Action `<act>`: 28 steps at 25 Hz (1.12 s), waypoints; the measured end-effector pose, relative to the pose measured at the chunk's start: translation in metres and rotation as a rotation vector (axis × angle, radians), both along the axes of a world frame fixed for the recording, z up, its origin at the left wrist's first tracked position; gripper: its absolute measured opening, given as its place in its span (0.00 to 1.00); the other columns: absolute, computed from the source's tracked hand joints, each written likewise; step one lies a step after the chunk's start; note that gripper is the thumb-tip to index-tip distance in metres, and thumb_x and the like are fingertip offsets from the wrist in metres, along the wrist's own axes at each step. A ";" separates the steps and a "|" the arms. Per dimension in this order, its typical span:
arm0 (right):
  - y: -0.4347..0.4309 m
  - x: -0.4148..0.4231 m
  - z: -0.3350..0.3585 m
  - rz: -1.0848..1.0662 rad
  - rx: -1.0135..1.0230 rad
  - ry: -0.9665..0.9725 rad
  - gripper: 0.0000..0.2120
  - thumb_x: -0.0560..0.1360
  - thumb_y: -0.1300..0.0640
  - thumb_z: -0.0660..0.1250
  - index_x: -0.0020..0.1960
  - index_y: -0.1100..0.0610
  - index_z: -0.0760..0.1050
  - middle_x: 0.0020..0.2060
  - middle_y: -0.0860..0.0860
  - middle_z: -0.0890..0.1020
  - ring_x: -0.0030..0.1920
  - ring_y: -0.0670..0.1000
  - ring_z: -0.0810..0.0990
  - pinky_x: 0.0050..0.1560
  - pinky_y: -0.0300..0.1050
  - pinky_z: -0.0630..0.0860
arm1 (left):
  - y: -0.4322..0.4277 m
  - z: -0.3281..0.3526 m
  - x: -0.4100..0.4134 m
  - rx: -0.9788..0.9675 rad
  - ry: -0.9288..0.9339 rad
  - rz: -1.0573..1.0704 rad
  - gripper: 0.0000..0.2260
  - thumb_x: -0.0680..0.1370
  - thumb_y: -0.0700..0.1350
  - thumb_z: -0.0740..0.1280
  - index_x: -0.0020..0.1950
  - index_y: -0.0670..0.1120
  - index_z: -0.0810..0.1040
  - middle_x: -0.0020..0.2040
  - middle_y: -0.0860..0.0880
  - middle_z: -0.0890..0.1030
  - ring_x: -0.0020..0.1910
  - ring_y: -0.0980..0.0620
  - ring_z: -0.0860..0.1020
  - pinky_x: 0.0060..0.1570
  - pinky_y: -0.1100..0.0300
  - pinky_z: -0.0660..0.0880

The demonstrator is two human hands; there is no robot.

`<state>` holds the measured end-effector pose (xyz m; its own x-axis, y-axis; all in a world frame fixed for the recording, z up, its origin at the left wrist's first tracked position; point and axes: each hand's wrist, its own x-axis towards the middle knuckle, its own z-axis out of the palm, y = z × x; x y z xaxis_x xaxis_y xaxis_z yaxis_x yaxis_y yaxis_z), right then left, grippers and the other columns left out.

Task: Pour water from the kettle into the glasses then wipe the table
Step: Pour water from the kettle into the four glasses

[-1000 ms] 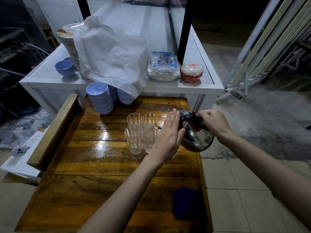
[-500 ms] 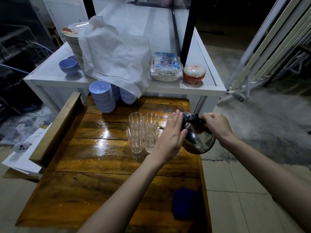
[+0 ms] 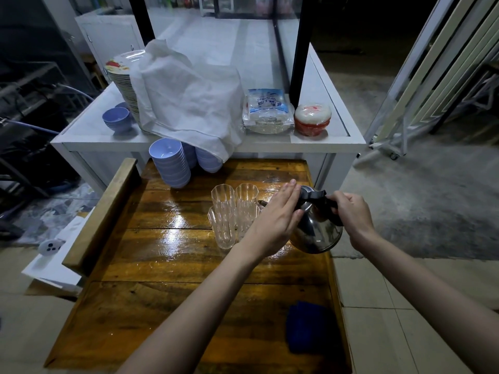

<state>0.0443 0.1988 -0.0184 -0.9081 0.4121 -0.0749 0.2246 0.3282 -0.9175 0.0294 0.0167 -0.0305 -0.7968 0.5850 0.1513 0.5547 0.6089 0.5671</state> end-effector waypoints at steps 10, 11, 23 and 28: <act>-0.016 -0.025 0.021 0.149 0.082 0.092 0.21 0.75 0.51 0.63 0.32 0.66 0.74 0.24 0.51 0.72 0.28 0.50 0.70 0.33 0.47 0.66 | -0.016 0.007 0.003 0.110 0.025 0.152 0.26 0.84 0.51 0.50 0.79 0.46 0.46 0.80 0.49 0.45 0.77 0.57 0.42 0.77 0.57 0.44; -0.019 -0.028 0.023 0.164 0.089 0.095 0.19 0.75 0.52 0.64 0.30 0.63 0.74 0.24 0.50 0.72 0.28 0.49 0.69 0.33 0.46 0.66 | -0.018 0.008 0.004 0.116 0.021 0.170 0.26 0.84 0.51 0.50 0.79 0.46 0.46 0.80 0.49 0.45 0.77 0.57 0.41 0.76 0.57 0.44; -0.042 -0.057 0.031 0.284 0.262 0.097 0.21 0.76 0.52 0.64 0.31 0.66 0.77 0.26 0.54 0.77 0.31 0.54 0.75 0.36 0.53 0.73 | -0.038 0.007 0.000 0.171 -0.021 0.274 0.26 0.84 0.50 0.50 0.79 0.46 0.46 0.80 0.49 0.45 0.77 0.58 0.41 0.76 0.60 0.42; -0.046 -0.061 0.035 0.309 0.327 0.098 0.21 0.76 0.52 0.63 0.31 0.66 0.77 0.29 0.62 0.80 0.35 0.62 0.79 0.38 0.57 0.76 | -0.039 0.003 -0.001 0.174 -0.039 0.290 0.26 0.84 0.50 0.50 0.79 0.46 0.45 0.79 0.49 0.44 0.77 0.59 0.41 0.73 0.66 0.38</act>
